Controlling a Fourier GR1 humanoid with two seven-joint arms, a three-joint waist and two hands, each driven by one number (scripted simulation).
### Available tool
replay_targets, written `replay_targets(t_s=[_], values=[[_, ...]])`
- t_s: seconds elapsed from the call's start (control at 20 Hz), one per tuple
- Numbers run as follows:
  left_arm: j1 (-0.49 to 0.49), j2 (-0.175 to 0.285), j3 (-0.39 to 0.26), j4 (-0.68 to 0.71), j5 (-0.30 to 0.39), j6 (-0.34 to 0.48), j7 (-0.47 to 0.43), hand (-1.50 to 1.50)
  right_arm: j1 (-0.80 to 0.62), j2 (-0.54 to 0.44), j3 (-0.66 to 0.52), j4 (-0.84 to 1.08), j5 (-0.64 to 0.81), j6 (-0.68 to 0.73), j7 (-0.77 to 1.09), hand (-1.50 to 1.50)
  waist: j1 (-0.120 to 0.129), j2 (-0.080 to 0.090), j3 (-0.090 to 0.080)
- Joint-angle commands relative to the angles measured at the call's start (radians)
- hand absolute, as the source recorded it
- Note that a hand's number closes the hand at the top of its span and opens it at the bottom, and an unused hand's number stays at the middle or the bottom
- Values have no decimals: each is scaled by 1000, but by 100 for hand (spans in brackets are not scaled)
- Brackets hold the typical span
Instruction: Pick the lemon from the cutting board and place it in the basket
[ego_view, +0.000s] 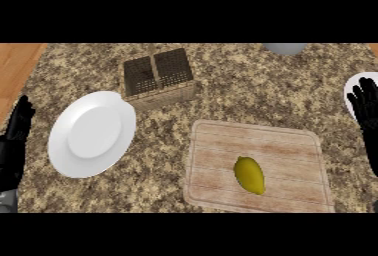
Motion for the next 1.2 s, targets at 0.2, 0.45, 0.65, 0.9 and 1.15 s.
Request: replay_targets(t_s=[0.2, 0.45, 0.65, 0.9, 1.15], values=[[-83, -27, -96, 22, 12, -74, 153, 0, -123, 179, 175, 122, -317, 374, -137, 150, 39, 12, -32], [-60, -97, -164, 64, 33, -97, 238, 0, -131, 296, 277, -14, -376, 602, -440, -150, -8, -15, -38], [-180, -118, -150, 110, 30, -82, 356, 0, 86, 273, 280, -81, -153, 551, -597, -150, -39, -27, -47], [-172, -99, -139, 60, 34, -74, 391, 0, -22, 62, 149, -94, 125, 406, -457, -150, -37, -34, -50], [-159, -117, -153, 94, 24, -82, 365, 0, -88, -244, 25, -71, 215, 560, -430, -150, -27, -26, -50]])
